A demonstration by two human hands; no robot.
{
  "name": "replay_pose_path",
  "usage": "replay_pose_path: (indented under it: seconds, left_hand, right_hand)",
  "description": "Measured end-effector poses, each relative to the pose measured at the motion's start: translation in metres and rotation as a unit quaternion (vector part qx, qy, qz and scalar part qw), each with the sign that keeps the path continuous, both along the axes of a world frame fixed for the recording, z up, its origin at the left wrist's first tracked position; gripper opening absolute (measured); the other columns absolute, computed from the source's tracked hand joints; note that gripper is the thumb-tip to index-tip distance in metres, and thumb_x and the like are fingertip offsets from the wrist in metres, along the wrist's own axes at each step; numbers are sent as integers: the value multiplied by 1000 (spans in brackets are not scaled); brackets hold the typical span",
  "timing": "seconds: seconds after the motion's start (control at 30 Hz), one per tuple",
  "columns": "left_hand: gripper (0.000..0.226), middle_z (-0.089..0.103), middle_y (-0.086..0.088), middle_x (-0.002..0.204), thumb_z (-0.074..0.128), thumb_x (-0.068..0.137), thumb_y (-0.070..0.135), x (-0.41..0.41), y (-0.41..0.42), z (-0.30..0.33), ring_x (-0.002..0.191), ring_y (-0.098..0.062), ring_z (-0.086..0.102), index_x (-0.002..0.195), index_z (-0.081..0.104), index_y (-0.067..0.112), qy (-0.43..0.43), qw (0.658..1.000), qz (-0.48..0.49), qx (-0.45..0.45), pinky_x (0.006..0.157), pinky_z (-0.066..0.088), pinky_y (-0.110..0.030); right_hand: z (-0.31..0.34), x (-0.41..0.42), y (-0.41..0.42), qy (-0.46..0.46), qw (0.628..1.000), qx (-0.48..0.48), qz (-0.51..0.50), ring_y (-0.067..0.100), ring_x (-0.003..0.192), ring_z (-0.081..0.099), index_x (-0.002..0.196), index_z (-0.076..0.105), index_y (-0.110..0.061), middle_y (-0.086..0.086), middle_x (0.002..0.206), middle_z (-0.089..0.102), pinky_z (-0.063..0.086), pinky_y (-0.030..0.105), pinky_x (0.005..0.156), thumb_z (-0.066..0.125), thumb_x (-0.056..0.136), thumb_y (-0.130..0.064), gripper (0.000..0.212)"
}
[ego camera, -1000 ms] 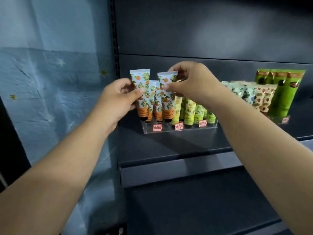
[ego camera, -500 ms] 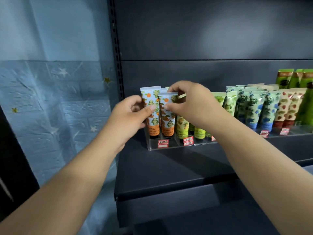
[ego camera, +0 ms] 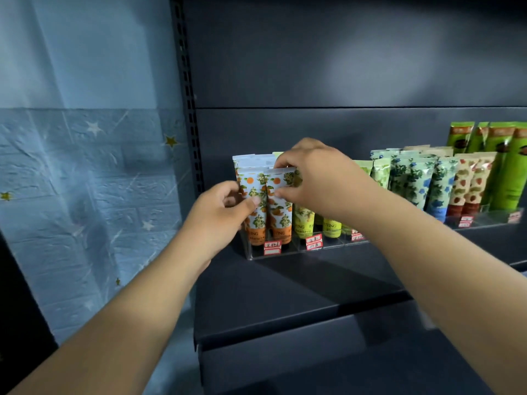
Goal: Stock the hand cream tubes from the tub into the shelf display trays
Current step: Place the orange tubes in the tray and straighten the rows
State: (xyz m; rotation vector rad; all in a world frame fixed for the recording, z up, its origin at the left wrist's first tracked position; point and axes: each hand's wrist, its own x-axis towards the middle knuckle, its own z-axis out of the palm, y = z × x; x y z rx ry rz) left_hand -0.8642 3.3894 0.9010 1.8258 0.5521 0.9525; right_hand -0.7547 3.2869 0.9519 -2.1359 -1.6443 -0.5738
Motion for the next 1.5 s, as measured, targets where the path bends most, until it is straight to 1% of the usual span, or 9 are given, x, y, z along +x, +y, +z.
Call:
replay_pose_path:
  seconds: [0.2, 0.47, 0.6, 0.73, 0.87, 1.0, 1.1, 1.3, 1.5]
  left_hand:
    - [10, 64, 10, 88, 60, 87, 23, -1, 0, 0, 86, -3, 60, 82, 56, 31, 15, 1000, -4, 21, 90, 50, -35]
    - [13, 64, 12, 88, 58, 88, 21, 1, 1, -3, 84, -1, 59, 82, 55, 33, 3, 1000, -17, 16, 80, 49, -27]
    - [13, 64, 12, 88, 59, 88, 20, 3, 3, -4, 83, 0, 59, 83, 56, 32, 1, 1000, -25, 15, 73, 48, -22]
    - [11, 65, 12, 91, 61, 86, 21, 1, 6, -5, 88, -2, 62, 85, 57, 31, 4, 999, -26, 18, 78, 50, -23]
    - [20, 58, 19, 91, 68, 80, 25, -1, 4, -9, 77, 12, 58, 91, 53, 32, 33, 997, -13, 69, 63, 43, -4]
    - [57, 48, 16, 107, 75, 69, 36, -4, 3, -23, 99, 0, 48, 112, 36, 32, 80, 987, 48, 129, 85, 42, -21]
    - [78, 35, 11, 117, 76, 66, 40, -7, 3, -32, 115, -10, 39, 127, 30, 24, 139, 972, 84, 172, 97, 34, -26]
    - [90, 46, 5, 135, 71, 73, 42, -6, 10, -30, 122, -13, 43, 141, 17, 21, 213, 968, 33, 126, 84, 31, -21]
    - [89, 48, 4, 137, 73, 72, 41, -6, 16, -30, 127, -15, 42, 141, 20, 24, 205, 970, 19, 128, 87, 32, -25]
  right_hand:
    - [19, 7, 4, -64, 995, -78, -21, 20, 117, 41, 119, 58, -20, 3, 123, 45, 37, 31, 92, 60, 85, -37, 38]
    - [29, 19, 10, -32, 994, -105, -11, 20, 125, 35, 116, 60, -21, 2, 128, 44, 32, 32, 99, 63, 83, -41, 39]
    - [28, 24, 12, -8, 995, -101, 5, 19, 122, 38, 117, 60, -20, 2, 126, 47, 33, 28, 94, 63, 82, -40, 40]
    - [27, 28, 13, 21, 995, -96, 20, 17, 117, 41, 115, 61, -20, 0, 122, 47, 33, 25, 88, 65, 81, -40, 39]
    - [28, 29, 13, 38, 995, -89, 32, 14, 116, 39, 111, 62, -23, -6, 111, 41, 40, 28, 90, 66, 80, -39, 35]
    - [31, 34, 0, 31, 998, -38, 42, 4, 99, 38, 115, 59, -27, -10, 107, 41, 27, 16, 80, 65, 80, -38, 37]
    - [33, 46, -17, 50, 997, 52, 32, -4, 78, 43, 113, 59, -30, -12, 106, 44, 31, 5, 61, 66, 79, -38, 36]
    - [44, 69, -42, 137, 975, 174, -7, -5, 55, 45, 90, 62, -29, -19, 76, 51, 34, 4, 49, 65, 83, -30, 8]
    - [42, 65, -45, 150, 983, 101, -23, -6, 54, 47, 81, 64, -26, -15, 67, 51, 33, 2, 46, 64, 83, -29, 4]
